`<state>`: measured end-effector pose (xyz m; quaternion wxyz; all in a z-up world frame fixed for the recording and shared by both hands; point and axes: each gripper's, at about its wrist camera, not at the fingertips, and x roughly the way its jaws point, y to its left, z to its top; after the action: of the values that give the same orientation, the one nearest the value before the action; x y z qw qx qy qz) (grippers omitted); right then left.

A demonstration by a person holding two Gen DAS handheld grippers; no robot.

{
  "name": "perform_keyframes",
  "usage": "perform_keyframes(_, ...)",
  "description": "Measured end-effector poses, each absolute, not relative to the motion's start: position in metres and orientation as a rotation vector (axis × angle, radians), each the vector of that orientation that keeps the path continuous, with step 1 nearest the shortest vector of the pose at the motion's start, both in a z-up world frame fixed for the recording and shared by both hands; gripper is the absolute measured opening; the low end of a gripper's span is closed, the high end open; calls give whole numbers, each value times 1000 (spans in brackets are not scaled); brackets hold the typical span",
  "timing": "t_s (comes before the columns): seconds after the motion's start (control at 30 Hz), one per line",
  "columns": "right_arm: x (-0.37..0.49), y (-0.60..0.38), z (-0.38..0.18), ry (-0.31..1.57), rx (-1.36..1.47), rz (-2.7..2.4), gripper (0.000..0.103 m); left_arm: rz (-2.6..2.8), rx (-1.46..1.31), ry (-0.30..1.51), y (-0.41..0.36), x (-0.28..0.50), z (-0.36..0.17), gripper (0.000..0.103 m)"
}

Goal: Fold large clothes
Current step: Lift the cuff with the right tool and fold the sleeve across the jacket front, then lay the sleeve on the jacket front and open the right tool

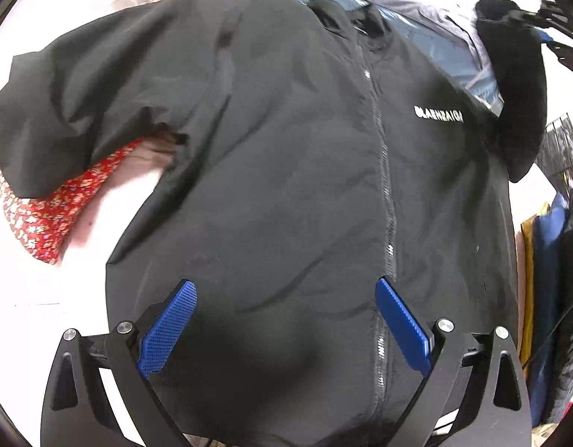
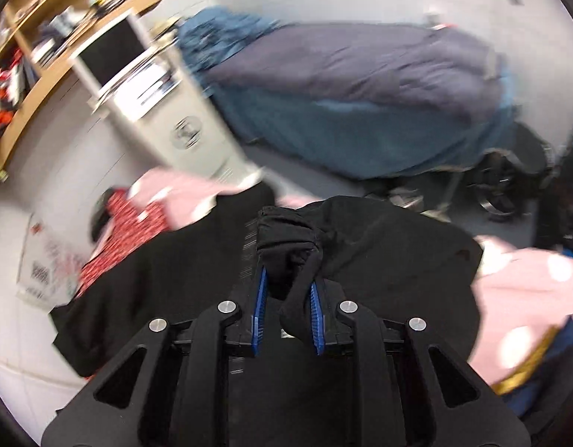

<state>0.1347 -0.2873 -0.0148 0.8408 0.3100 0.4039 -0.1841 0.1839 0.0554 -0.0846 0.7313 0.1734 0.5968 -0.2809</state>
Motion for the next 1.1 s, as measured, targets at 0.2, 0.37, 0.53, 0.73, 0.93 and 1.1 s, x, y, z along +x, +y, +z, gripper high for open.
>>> perform_keyframes(0.2, 180, -217, -87, 982, 777, -270, 22, -571, 323, 1318, 72, 199, -84, 95)
perform_keyframes(0.37, 189, -193, -125, 1039, 819, -264, 29, -557, 326, 1339, 76, 200, -92, 95)
perform_keyframes(0.53, 184, -184, -147, 1060, 924, -197, 70, -570, 326, 1363, 67, 197, -99, 95)
perform_keyframes(0.73, 141, -195, -152, 1065, 971, -210, 77, -611, 365, 1355, 45, 192, -100, 95)
perform_keyframes(0.93, 51, -248, -158, 1029, 968, -469, 77, -632, 422, 1296, 23, 197, -95, 95)
perform_keyframes(1.1, -20, -290, -156, 1009, 948, -680, 77, -652, 421, 1247, -11, 215, -87, 95)
